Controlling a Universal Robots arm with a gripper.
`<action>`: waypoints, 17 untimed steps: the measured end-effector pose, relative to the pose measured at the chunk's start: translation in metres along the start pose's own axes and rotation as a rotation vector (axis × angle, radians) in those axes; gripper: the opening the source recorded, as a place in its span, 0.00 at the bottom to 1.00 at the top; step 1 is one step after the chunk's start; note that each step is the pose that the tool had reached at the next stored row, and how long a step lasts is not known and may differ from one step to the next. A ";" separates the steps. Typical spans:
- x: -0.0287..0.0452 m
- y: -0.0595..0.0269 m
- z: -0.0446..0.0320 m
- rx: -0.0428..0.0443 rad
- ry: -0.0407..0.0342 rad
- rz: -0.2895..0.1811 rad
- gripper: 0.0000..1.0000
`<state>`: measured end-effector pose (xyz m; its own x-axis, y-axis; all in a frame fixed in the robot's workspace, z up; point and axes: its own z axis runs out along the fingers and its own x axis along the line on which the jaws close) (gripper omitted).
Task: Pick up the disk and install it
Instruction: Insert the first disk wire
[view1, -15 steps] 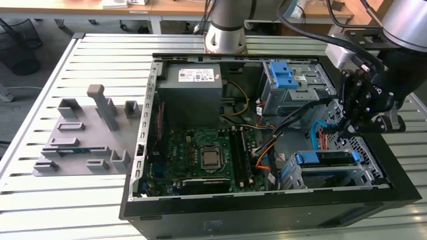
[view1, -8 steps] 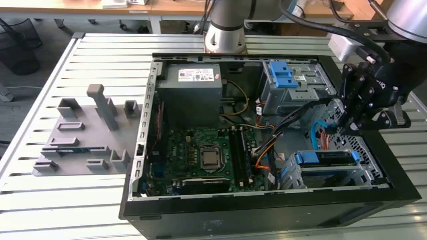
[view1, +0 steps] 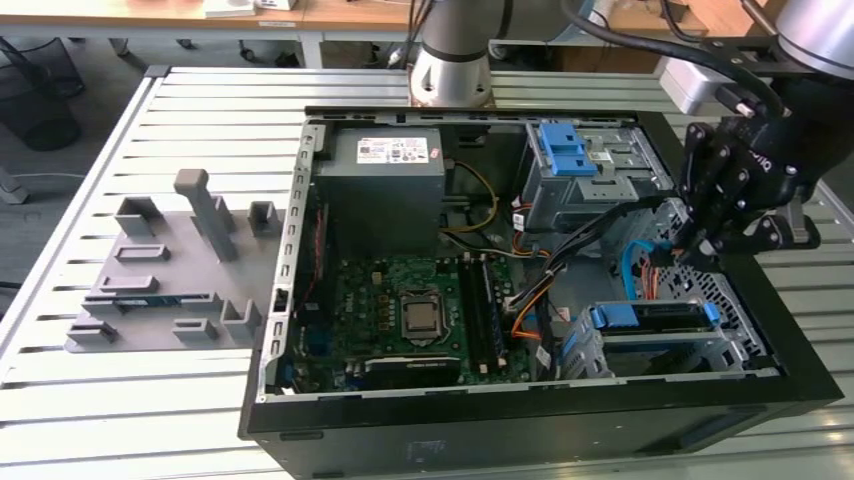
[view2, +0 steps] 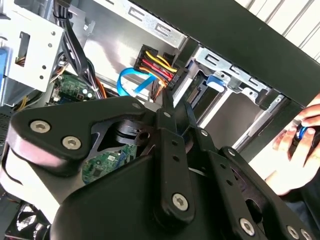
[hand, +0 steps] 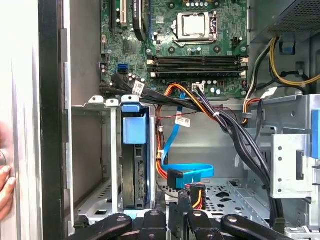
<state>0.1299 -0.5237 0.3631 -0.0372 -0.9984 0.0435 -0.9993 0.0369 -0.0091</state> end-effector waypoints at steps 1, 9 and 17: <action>-0.0008 -0.0002 0.0000 -0.0004 -0.0002 0.000 0.24; -0.0042 -0.0028 -0.0039 -0.0121 -0.0001 0.005 0.24; -0.0068 -0.0114 -0.0023 -0.0192 -0.0058 0.005 0.24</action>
<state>0.1415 -0.5172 0.3652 -0.0425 -0.9984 0.0377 -0.9990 0.0429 0.0099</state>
